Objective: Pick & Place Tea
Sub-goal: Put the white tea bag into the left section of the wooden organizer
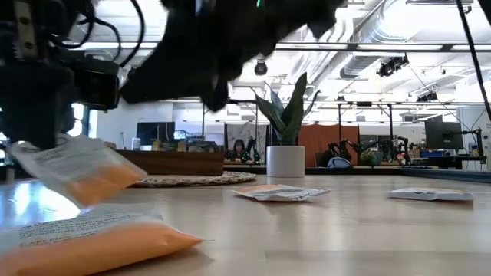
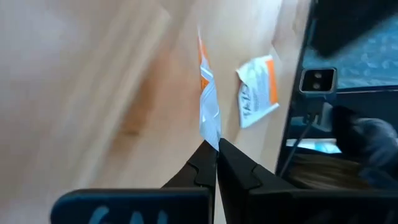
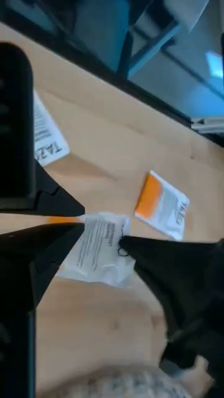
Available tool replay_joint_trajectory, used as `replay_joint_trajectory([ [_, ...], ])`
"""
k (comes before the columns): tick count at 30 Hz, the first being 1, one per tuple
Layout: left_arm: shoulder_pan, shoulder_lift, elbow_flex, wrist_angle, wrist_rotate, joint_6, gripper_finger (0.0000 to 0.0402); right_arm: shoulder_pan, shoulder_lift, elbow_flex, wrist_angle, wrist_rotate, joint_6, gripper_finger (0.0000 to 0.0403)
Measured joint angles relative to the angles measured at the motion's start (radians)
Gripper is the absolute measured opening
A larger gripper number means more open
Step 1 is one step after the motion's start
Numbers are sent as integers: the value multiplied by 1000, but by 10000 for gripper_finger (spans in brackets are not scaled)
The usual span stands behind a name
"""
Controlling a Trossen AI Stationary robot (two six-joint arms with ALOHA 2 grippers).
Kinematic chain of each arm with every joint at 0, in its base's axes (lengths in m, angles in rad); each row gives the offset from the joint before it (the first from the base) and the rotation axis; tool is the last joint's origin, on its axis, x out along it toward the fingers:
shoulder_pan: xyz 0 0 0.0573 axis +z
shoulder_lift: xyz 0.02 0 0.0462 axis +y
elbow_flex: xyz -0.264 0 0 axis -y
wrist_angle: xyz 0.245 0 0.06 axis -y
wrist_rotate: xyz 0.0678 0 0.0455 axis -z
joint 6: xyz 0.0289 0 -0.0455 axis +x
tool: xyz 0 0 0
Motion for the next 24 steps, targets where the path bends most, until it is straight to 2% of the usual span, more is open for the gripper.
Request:
replay_joint_trajectory([
  [5, 131, -142, 17, -228, 100, 115, 1, -4, -133, -2, -140, 85, -107, 27],
  [10, 308, -282, 172, -720, 109, 372, 0, -14, -282, 1, -331, 182, -109, 28],
  [13, 405, -308, 331, -1050, 13, 575, 0, -21, -342, 0, -386, 200, -138, 27],
  [17, 522, -301, 538, -1395, -213, 762, 0, -21, -371, 1, -360, 313, -141, 24],
  [20, 621, -262, 643, -1502, -336, 850, 0, -22, -366, 0, -371, 372, -127, 24],
  [24, 778, -215, 710, -1527, -351, 1002, 0, -23, -364, -1, -380, 369, -125, 28],
])
